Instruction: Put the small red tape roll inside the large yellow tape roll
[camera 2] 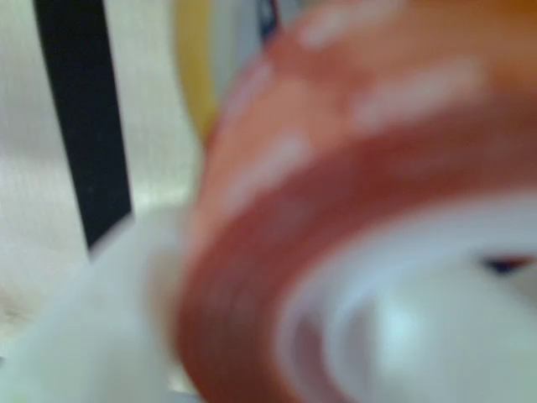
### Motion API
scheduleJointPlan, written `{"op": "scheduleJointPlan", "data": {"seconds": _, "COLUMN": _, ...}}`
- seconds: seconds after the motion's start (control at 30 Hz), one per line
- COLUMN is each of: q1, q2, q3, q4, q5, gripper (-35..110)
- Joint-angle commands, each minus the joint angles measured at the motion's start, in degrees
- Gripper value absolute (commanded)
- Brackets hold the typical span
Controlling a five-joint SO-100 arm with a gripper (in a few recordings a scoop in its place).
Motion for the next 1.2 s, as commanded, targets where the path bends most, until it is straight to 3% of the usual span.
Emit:
{"op": "scheduleJointPlan", "data": {"seconds": 0.0, "q1": -1.9, "q2": 5.8, "q3": -0.7, "q4": -0.1, "q5": 1.1, "gripper": 2}}
{"op": "scheduleJointPlan", "data": {"seconds": 0.2, "q1": -2.1, "q2": 5.8, "q3": -0.6, "q4": -0.5, "q5": 1.1, "gripper": 19}}
{"op": "scheduleJointPlan", "data": {"seconds": 0.6, "q1": 0.4, "q2": 11.2, "q3": -3.6, "q4": 1.7, "q5": 0.8, "gripper": 21}}
{"op": "scheduleJointPlan", "data": {"seconds": 0.73, "q1": 4.0, "q2": 21.2, "q3": -9.8, "q4": 4.4, "q5": 0.1, "gripper": 3}}
{"op": "scheduleJointPlan", "data": {"seconds": 0.83, "q1": 7.2, "q2": 31.4, "q3": -9.0, "q4": 4.4, "q5": -0.8, "gripper": 0}}
{"op": "scheduleJointPlan", "data": {"seconds": 0.9, "q1": 9.5, "q2": 39.7, "q3": -3.3, "q4": 2.7, "q5": -1.3, "gripper": 0}}
{"op": "scheduleJointPlan", "data": {"seconds": 1.03, "q1": 18.7, "q2": 57.4, "q3": 19.5, "q4": -10.5, "q5": -5.8, "gripper": 0}}
{"op": "scheduleJointPlan", "data": {"seconds": 1.17, "q1": 19.2, "q2": 67.6, "q3": 41.5, "q4": -21.1, "q5": -6.5, "gripper": 0}}
